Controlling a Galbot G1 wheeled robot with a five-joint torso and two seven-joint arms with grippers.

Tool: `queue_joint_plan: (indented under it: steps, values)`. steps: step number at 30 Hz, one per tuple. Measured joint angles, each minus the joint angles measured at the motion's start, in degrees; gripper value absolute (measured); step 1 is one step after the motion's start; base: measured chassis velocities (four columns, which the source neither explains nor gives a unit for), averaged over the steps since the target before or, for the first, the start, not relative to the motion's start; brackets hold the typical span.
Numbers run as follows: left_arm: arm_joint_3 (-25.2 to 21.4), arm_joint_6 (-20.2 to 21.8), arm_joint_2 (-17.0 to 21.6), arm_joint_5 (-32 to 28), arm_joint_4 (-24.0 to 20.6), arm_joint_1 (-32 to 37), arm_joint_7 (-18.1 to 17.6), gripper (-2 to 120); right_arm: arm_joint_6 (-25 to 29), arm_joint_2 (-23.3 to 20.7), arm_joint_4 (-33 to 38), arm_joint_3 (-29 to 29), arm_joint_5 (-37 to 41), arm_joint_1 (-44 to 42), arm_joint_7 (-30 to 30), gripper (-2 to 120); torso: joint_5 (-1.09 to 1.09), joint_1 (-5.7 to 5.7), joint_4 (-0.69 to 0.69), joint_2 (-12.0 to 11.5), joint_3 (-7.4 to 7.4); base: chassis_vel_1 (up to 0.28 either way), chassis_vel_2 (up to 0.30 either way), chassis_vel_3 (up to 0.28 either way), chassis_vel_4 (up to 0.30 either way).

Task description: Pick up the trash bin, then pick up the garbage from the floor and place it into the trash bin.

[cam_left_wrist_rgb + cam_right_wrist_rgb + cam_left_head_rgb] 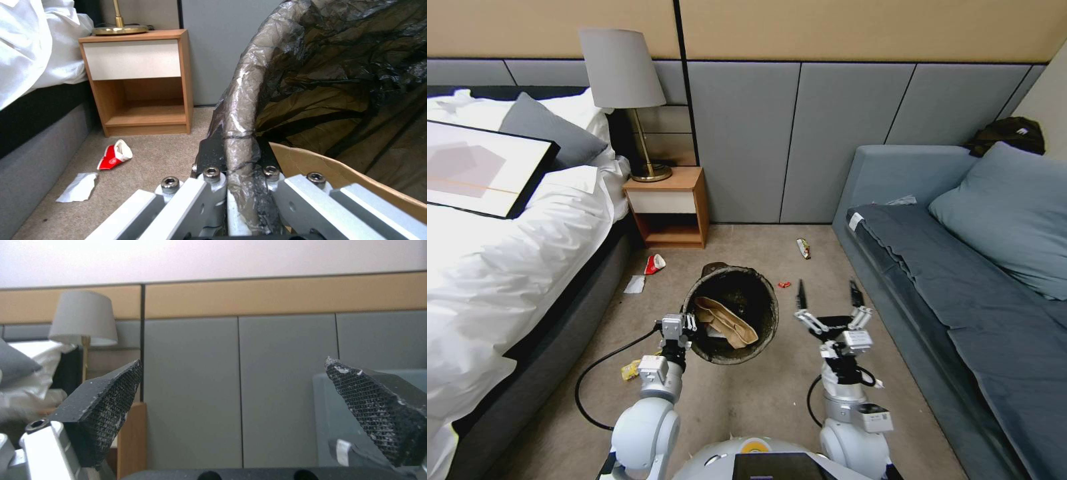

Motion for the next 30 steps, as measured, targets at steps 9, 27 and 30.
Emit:
queue_joint_plan:
  steps: [9, 27, 30]
  values:
    - [-0.06, -0.1, -0.14, -0.01, -0.27, 0.06, 0.01, 0, 0.47, 0.54, -3.93, 0.51, 0.29, 1.01, -0.22, 100, 0.0, 0.0, -0.01, 0.0, 0.0, 0.0, 0.0, 0.0, 0.0]
    - [-0.25, -0.18, -0.42, 0.02, -0.14, -0.3, 0.16, 0, 1.05, 0.43, -5.91, 1.27, 1.51, 2.87, -2.82, 100, 0.0, 0.0, 0.0, 0.0, 0.0, 0.0, 0.0, 0.0, 0.0]
    - [0.03, -0.2, -0.43, 0.14, -0.03, -0.26, 0.16, 0, 1.28, 0.66, -6.19, 1.29, 1.42, 2.86, -3.11, 100, 0.0, 0.0, 0.0, 0.0, 0.0, 0.0, 0.0, 0.0, 0.0]
